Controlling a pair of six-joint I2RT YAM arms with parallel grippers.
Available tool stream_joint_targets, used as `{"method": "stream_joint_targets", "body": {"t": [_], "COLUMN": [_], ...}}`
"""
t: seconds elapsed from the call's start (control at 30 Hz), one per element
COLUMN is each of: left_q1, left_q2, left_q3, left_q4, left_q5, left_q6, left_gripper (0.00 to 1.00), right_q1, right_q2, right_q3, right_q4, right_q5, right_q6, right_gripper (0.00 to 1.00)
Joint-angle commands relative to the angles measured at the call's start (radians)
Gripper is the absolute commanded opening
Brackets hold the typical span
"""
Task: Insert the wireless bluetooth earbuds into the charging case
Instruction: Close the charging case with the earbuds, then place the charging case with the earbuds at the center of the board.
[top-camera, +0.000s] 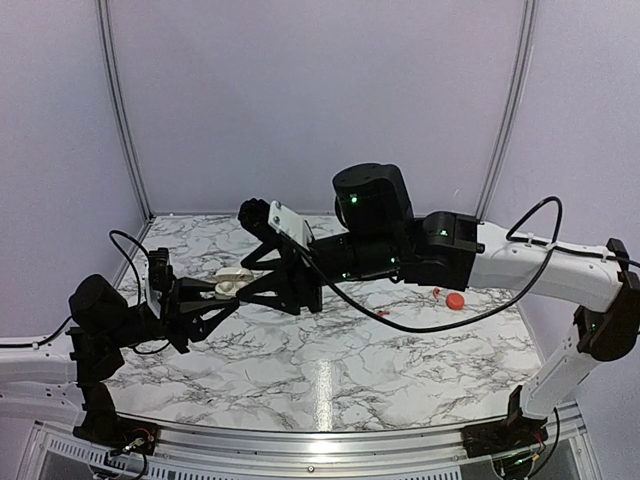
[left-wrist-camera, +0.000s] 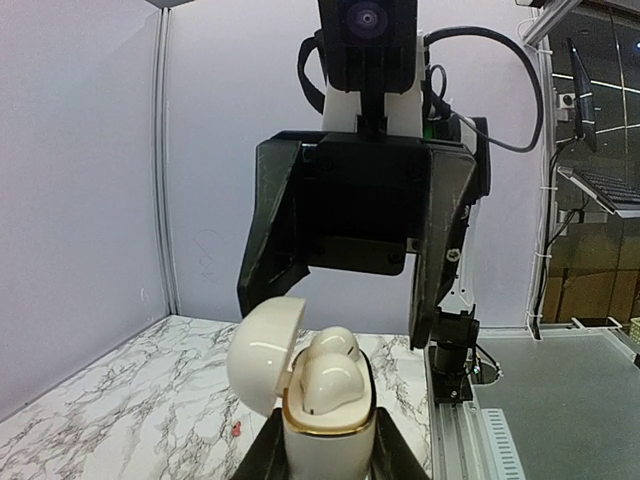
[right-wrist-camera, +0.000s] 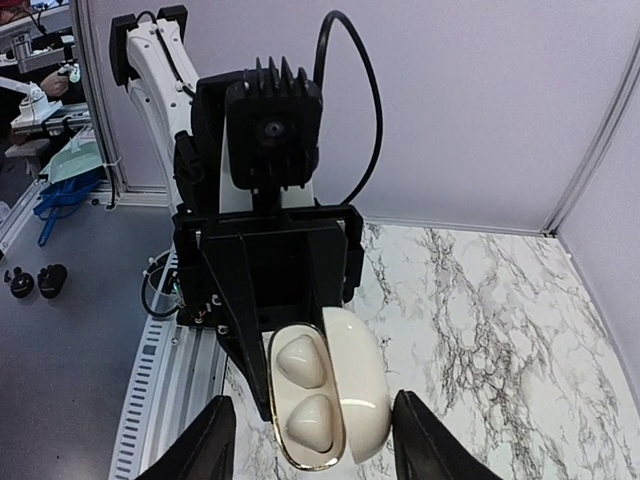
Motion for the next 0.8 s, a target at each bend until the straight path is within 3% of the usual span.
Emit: {"method": "stream_joint_targets", "body": {"t": [0.0, 0.37, 0.77], "left_q1": [0.000, -0.001, 0.011], "left_q2": [0.006, 0.017, 0.075], "left_q3": [0.053, 0.074, 0.115], "left_q4": [0.004, -0.032, -0.194], "left_q5": [-0.037, -0.131, -0.310], "left_q6": [-0.024, -0.040, -0.160], "left_gripper": [0.00, 0.00, 0.03], "right_q1": [0.010, 0.052, -0.036], "right_q2": [0.017, 0.019, -0.188], "right_q3": [0.016, 0.006, -0.192], "right_q4": [-0.044, -0.096, 0.119], "right_q5": [-0.070, -0.032, 0.231], "right_q6": [-0.030, -0.071, 0.049], "right_gripper": [0.51, 0.42, 0.67]}}
